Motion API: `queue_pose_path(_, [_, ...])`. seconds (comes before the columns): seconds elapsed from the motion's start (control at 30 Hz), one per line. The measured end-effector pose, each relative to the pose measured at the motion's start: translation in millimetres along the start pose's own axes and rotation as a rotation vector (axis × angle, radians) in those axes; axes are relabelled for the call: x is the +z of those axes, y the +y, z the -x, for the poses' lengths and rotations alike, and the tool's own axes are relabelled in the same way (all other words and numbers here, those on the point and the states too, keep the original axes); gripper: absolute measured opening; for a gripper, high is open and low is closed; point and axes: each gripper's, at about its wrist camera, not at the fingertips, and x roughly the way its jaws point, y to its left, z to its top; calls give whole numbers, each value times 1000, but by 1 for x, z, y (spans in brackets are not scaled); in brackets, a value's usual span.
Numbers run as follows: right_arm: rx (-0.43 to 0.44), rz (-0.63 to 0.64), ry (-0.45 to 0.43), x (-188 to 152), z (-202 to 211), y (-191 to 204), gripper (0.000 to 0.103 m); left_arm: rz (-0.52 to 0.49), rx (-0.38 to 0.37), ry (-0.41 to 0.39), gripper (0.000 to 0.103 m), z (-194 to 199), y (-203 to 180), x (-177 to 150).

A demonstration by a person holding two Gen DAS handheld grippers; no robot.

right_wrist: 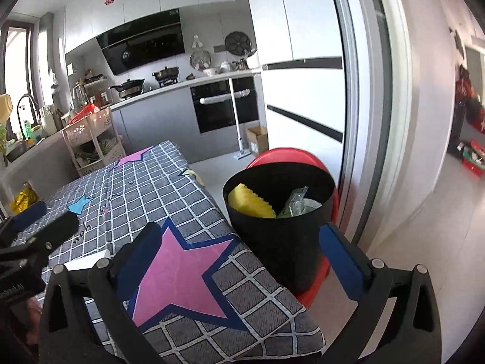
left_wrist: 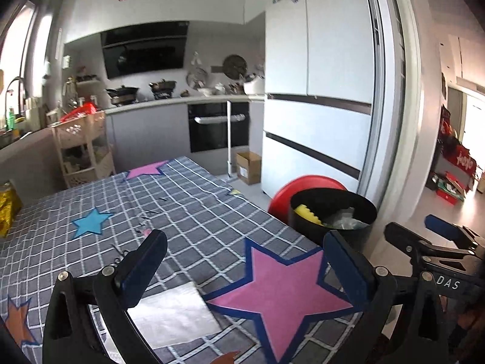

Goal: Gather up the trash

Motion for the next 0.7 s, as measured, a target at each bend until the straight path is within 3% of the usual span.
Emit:
queue_pose_path(0.17, [-43, 60, -80, -11, 13, 9, 103, 2, 23, -25, 103, 8, 7, -15])
queue_pose_path(0.7, [-94, 72, -175, -25, 32, 18, 103, -6, 64, -53, 103, 19, 10, -38])
